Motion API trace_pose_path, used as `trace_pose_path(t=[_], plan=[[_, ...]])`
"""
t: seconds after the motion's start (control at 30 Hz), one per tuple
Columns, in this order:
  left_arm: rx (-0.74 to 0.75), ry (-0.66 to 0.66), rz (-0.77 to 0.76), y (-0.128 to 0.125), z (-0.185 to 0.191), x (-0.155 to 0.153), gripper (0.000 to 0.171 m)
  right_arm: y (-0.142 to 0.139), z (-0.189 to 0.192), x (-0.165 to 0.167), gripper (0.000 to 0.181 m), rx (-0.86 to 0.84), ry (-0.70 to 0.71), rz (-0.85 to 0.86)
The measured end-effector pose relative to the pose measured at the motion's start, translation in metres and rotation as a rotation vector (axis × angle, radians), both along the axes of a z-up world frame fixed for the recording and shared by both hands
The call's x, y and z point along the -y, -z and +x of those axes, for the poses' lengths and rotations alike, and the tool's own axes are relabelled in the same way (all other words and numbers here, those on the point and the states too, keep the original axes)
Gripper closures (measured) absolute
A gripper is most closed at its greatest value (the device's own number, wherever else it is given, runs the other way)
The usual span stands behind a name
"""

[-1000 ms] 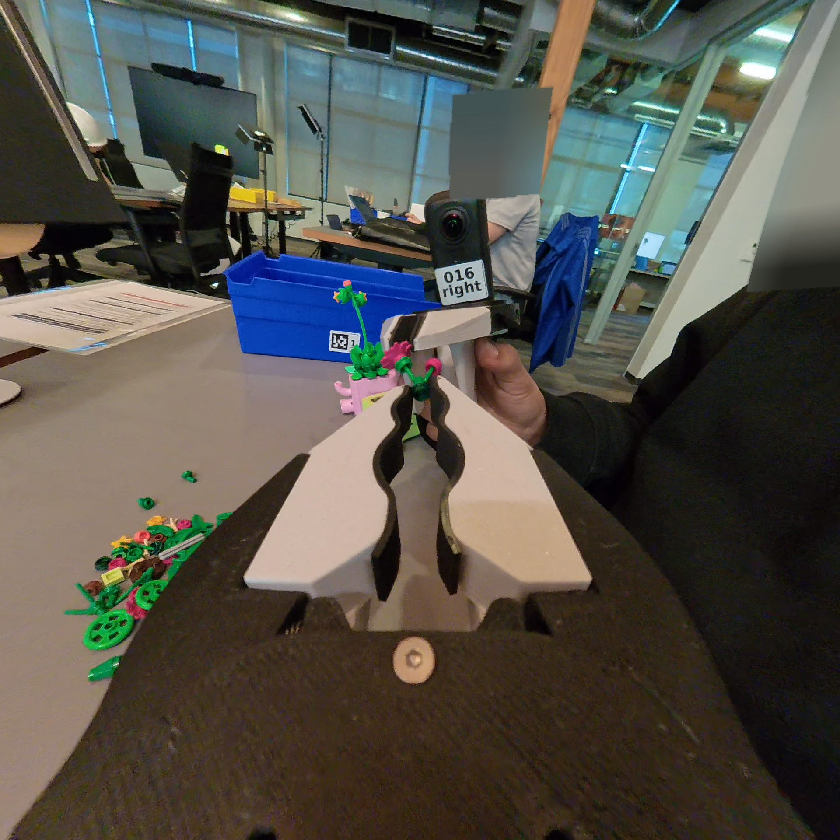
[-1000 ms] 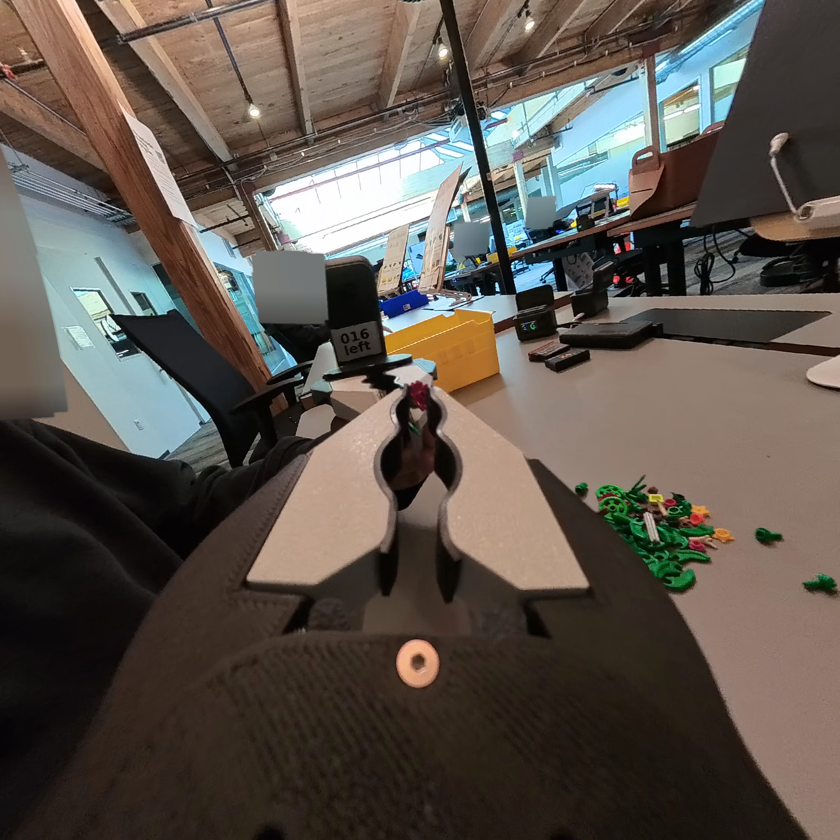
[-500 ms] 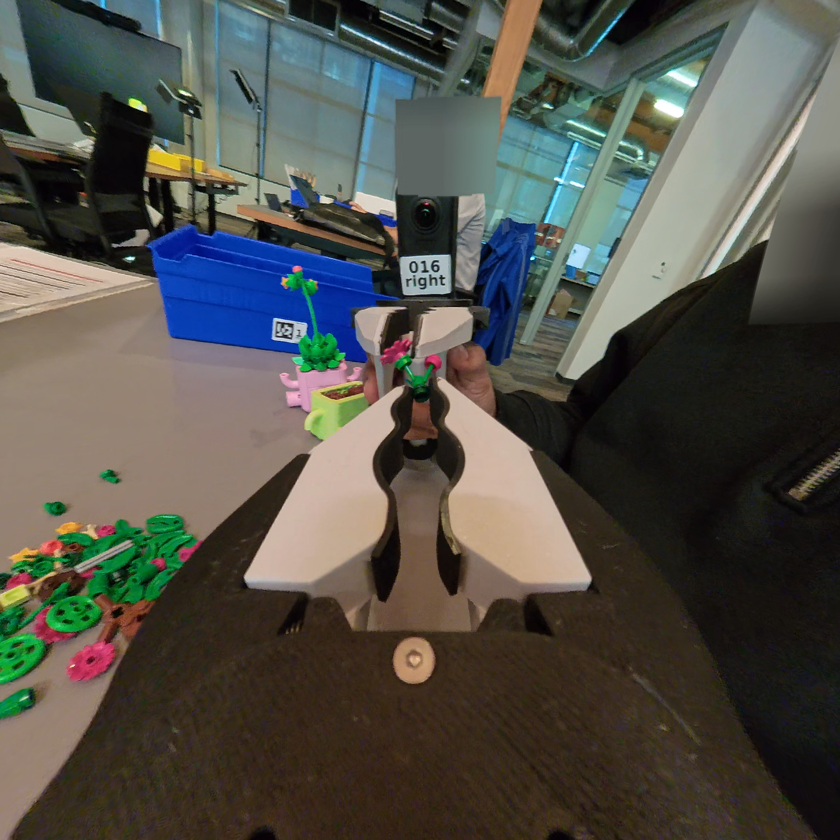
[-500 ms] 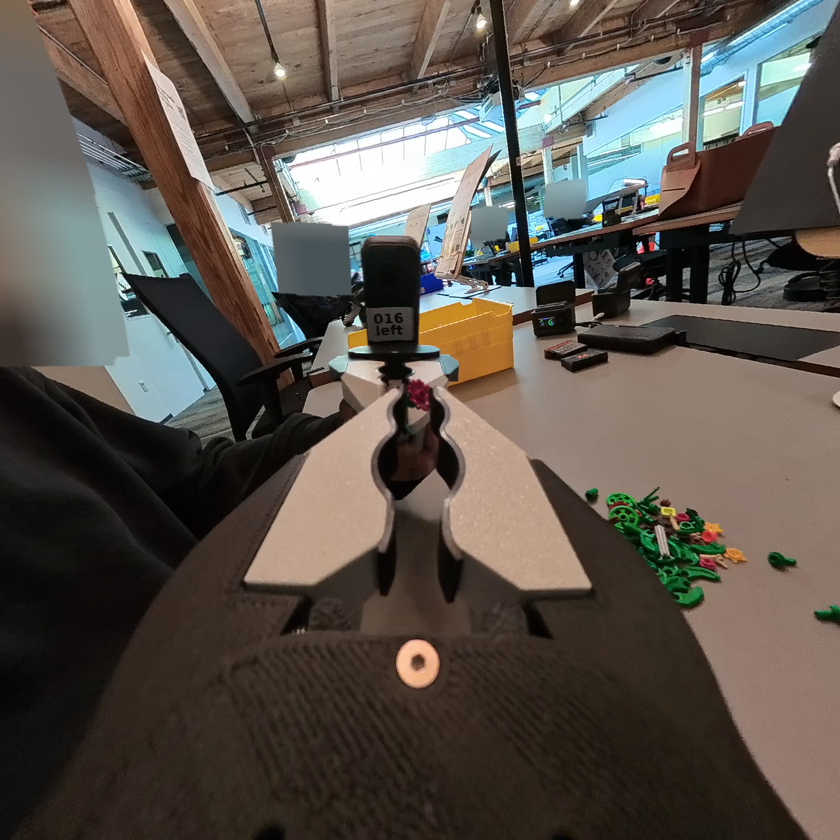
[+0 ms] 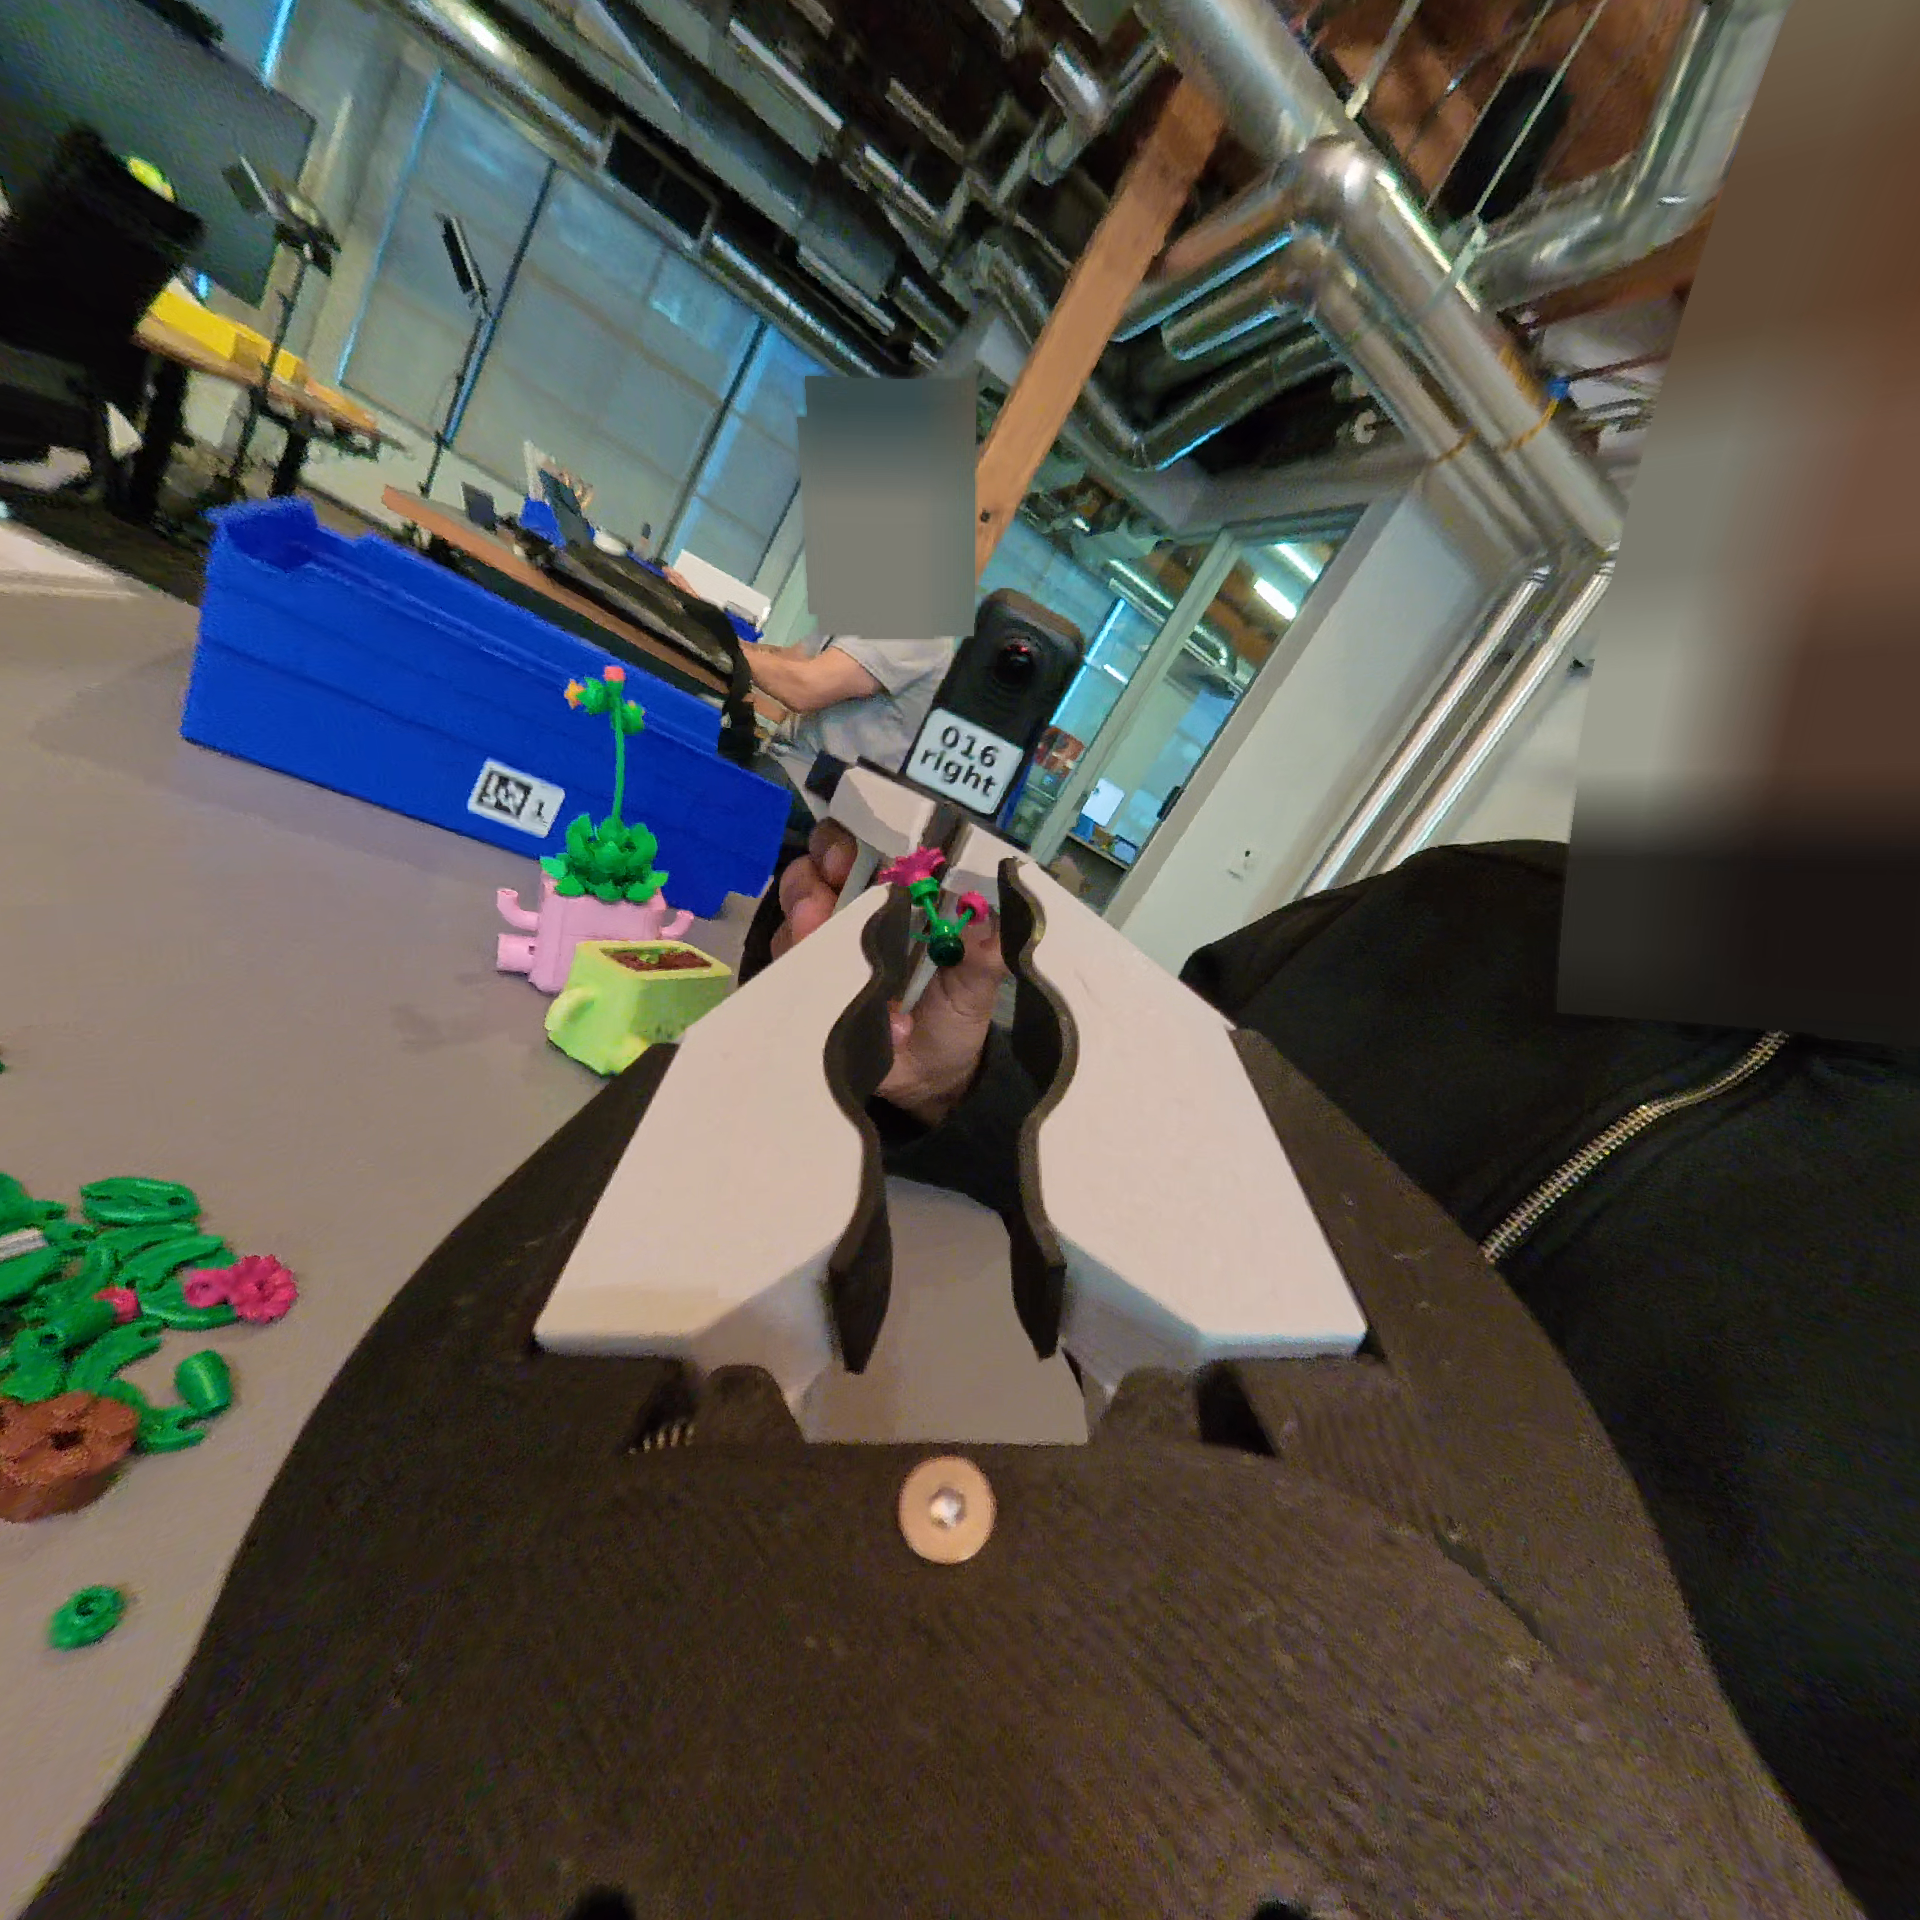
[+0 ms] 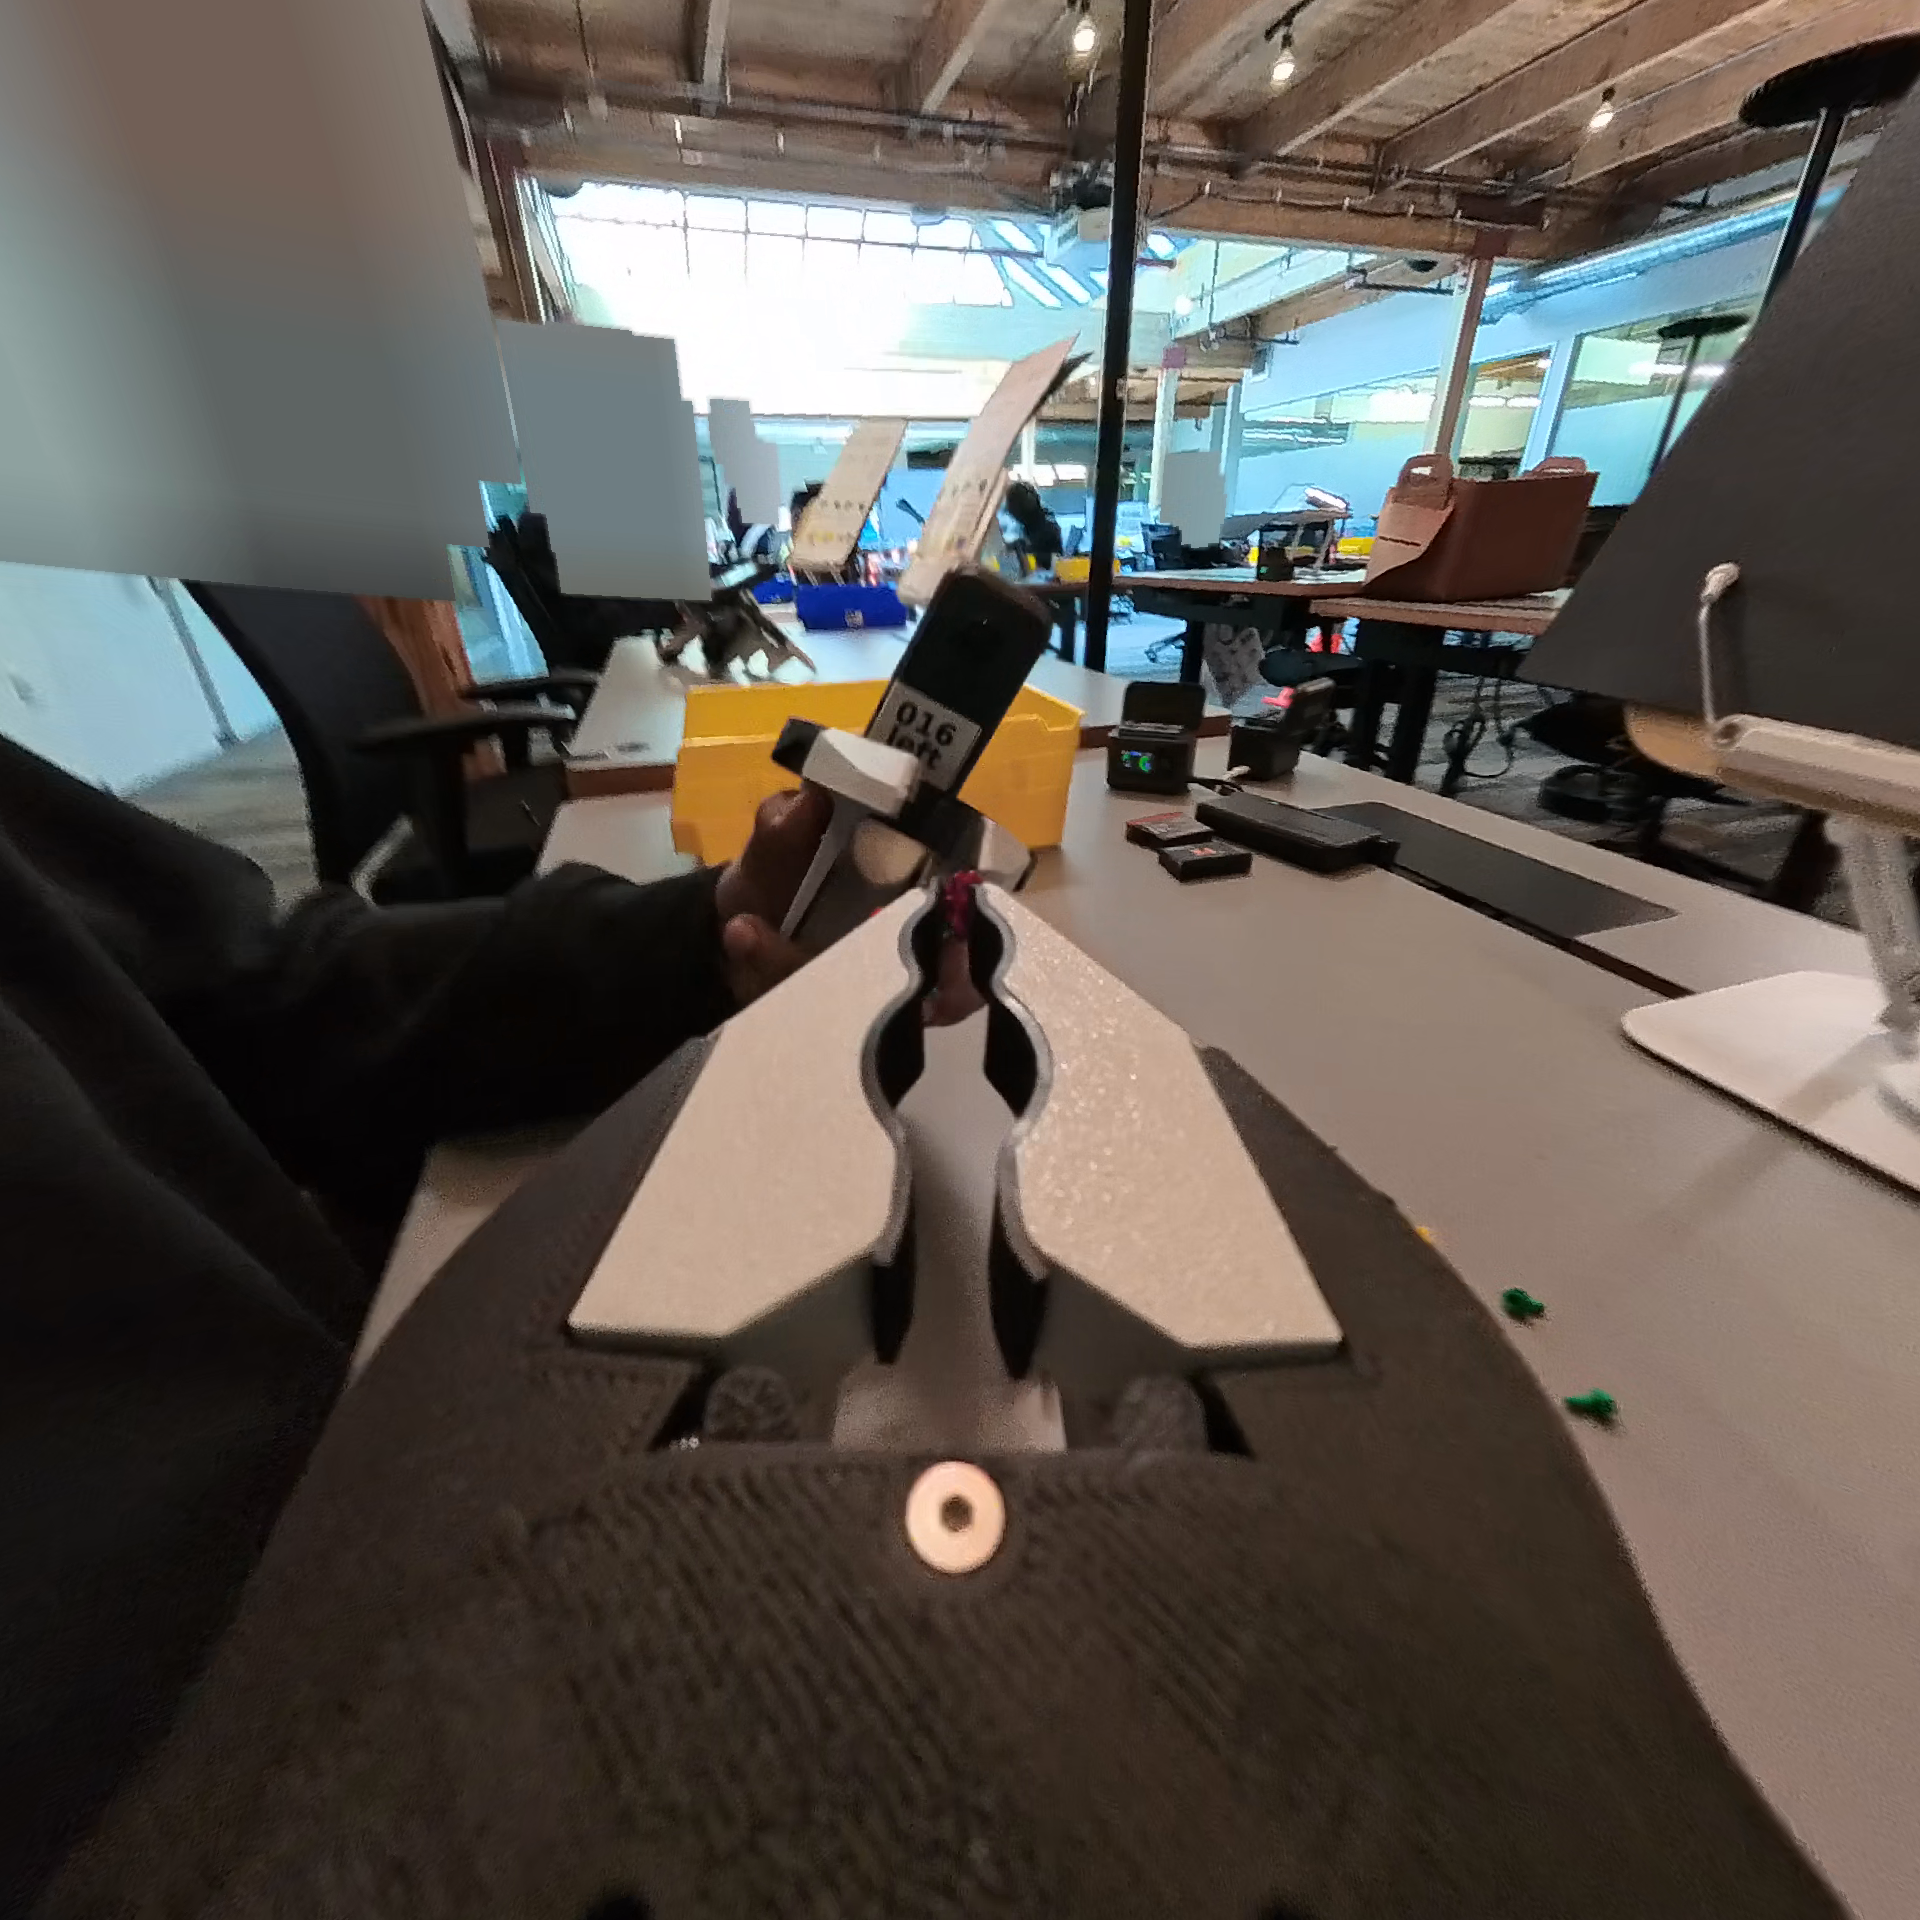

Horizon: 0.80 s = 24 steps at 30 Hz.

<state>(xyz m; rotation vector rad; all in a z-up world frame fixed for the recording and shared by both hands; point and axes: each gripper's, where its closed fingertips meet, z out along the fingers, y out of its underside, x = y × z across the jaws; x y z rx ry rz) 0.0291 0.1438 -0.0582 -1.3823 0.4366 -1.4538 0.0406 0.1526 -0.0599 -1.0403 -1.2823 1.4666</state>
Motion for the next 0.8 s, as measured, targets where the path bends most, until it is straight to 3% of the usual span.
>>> trace_pose_path(t=[0.2, 0.8], plan=[[-0.122, 0.046, -0.058, 0.019, 0.013, 0.002, 0.165, 0.013, -0.006, 0.011, 0.180, 0.059, 0.032, 0.165], [-0.139, 0.074, -0.038, 0.020, 0.020, 0.006, 0.171, 0.009, -0.003, 0.012, 0.180, 0.044, 0.009, 0.137]])
